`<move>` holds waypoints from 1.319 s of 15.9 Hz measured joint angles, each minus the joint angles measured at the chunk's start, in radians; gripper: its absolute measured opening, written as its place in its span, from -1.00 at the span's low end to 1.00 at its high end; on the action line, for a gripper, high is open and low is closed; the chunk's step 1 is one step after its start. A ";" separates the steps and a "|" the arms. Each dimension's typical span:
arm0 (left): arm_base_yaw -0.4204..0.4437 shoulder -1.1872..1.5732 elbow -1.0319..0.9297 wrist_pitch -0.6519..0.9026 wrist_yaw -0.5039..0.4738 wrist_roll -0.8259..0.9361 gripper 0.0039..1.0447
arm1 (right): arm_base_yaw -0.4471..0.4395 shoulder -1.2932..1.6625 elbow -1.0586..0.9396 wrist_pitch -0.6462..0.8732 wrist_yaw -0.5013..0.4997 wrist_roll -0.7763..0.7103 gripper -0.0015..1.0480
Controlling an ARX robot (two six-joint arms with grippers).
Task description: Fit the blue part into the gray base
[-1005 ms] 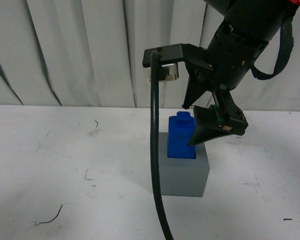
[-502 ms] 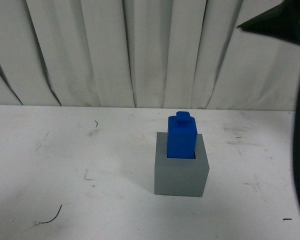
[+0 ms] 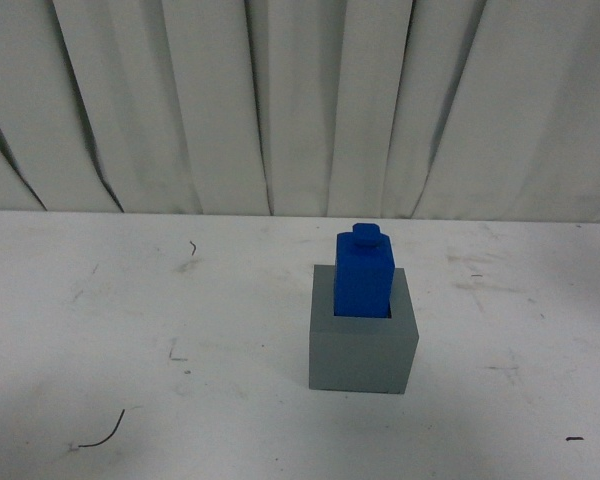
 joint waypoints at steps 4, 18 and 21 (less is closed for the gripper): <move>0.000 0.000 0.000 0.000 0.000 0.000 0.88 | -0.085 -0.318 -0.353 -0.046 0.314 0.183 -0.04; 0.000 0.000 0.000 0.000 0.000 0.000 0.88 | 0.074 -0.809 -0.675 -0.222 0.471 0.210 -0.96; 0.000 0.000 0.000 0.000 0.001 0.000 0.88 | 0.074 -0.868 -0.705 -0.241 0.471 0.210 -0.96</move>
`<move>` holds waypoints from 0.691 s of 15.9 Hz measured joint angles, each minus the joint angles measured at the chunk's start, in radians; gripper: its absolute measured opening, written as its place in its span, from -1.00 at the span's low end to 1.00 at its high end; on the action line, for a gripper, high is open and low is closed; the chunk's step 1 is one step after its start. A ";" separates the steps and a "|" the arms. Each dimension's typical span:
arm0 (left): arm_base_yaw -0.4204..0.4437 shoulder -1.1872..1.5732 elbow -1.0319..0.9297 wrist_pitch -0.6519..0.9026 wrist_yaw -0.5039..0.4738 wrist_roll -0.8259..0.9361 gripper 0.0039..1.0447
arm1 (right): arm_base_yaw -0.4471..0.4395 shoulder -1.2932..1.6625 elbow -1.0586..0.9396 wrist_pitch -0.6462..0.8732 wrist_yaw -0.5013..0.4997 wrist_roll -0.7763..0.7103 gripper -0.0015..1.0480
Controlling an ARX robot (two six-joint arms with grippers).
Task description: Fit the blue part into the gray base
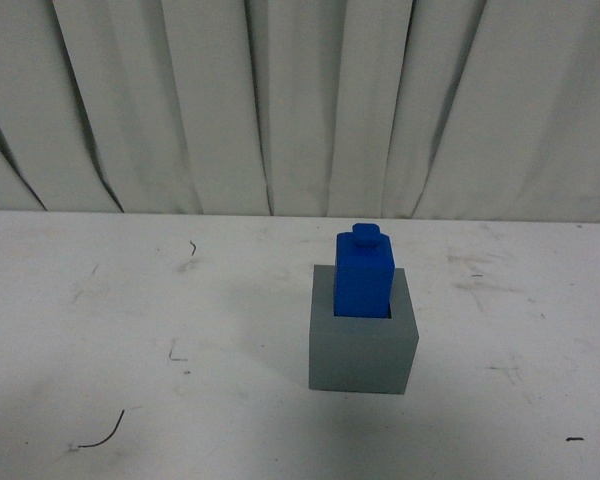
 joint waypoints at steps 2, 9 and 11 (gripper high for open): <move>0.000 0.000 0.000 0.000 0.000 0.000 0.88 | 0.000 -0.059 0.000 -0.051 0.000 0.000 -0.96; 0.000 0.000 0.000 0.000 0.000 0.000 0.88 | 0.000 -0.189 0.000 -0.185 0.000 0.000 -0.96; 0.000 0.000 0.000 0.000 -0.001 0.000 0.88 | 0.000 -0.352 0.000 -0.349 0.000 0.001 -0.96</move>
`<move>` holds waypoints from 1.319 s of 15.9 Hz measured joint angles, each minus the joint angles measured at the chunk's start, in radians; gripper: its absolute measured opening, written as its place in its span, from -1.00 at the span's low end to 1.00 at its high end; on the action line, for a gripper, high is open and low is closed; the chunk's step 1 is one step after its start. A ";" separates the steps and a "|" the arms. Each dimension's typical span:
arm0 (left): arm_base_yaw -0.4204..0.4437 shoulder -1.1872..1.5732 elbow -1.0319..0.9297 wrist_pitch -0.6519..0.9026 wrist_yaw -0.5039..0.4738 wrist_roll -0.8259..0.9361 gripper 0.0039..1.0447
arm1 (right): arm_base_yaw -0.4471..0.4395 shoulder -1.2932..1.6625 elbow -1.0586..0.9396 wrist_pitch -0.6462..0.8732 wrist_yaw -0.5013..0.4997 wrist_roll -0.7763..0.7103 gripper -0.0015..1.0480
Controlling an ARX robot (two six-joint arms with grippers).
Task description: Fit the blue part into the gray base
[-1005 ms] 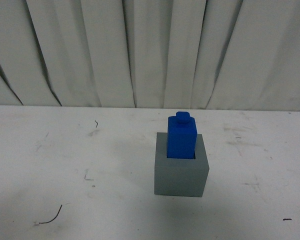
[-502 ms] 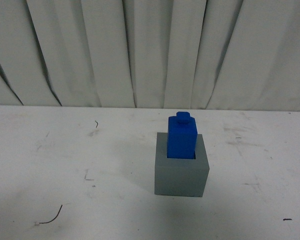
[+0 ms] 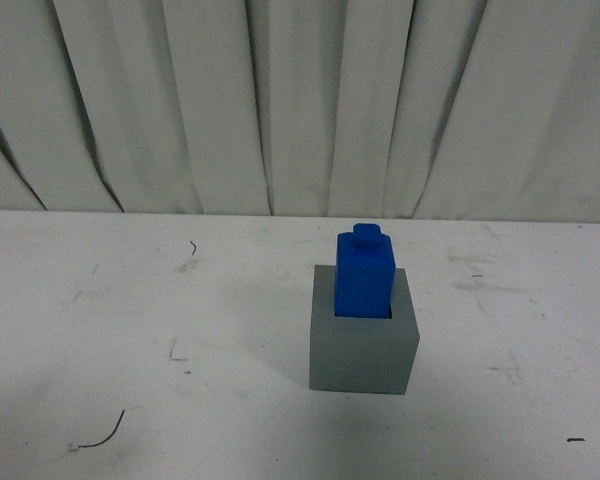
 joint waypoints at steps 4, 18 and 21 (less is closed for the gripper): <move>0.000 0.000 0.000 0.001 0.000 0.000 0.88 | 0.000 0.000 0.000 -0.008 0.001 0.002 -0.96; 0.000 0.000 0.000 0.000 0.000 0.000 0.88 | 0.000 0.000 0.000 -0.008 0.001 0.003 0.88; 0.000 0.000 0.000 0.000 0.000 0.000 0.88 | 0.000 0.000 0.000 -0.008 0.001 0.003 0.88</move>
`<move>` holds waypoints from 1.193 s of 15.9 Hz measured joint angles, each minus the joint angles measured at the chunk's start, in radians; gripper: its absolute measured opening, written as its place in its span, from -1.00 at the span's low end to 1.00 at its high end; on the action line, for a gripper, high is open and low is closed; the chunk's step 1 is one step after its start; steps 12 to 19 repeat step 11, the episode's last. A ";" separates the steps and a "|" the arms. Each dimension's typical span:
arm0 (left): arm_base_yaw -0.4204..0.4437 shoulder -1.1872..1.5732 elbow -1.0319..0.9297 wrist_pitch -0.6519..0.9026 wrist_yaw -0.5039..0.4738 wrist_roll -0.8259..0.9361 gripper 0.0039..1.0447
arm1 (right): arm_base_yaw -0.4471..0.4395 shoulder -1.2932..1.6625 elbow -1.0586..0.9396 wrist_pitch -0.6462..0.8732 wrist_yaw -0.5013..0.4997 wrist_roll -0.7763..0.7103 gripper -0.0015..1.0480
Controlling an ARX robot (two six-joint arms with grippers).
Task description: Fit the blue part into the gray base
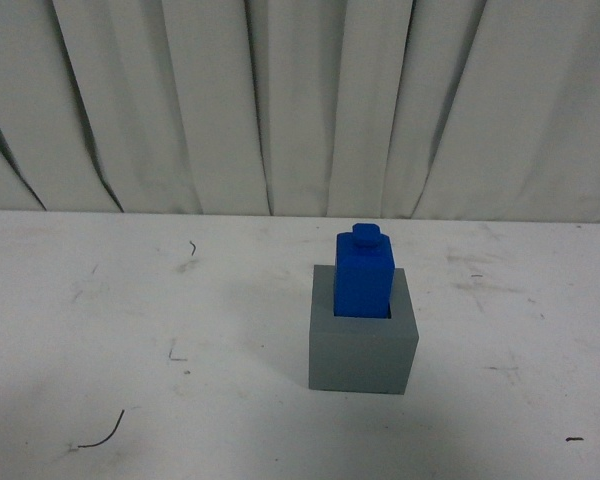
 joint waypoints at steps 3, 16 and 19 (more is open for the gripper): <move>0.000 0.000 0.000 0.000 0.000 0.000 0.88 | 0.000 0.000 0.000 0.000 0.000 0.000 0.88; 0.000 0.000 0.000 0.000 0.000 0.000 0.88 | 0.000 0.000 0.000 0.000 0.000 0.000 0.88; 0.000 0.000 0.000 0.000 0.000 0.000 0.88 | 0.000 0.000 0.000 0.000 0.000 0.000 0.88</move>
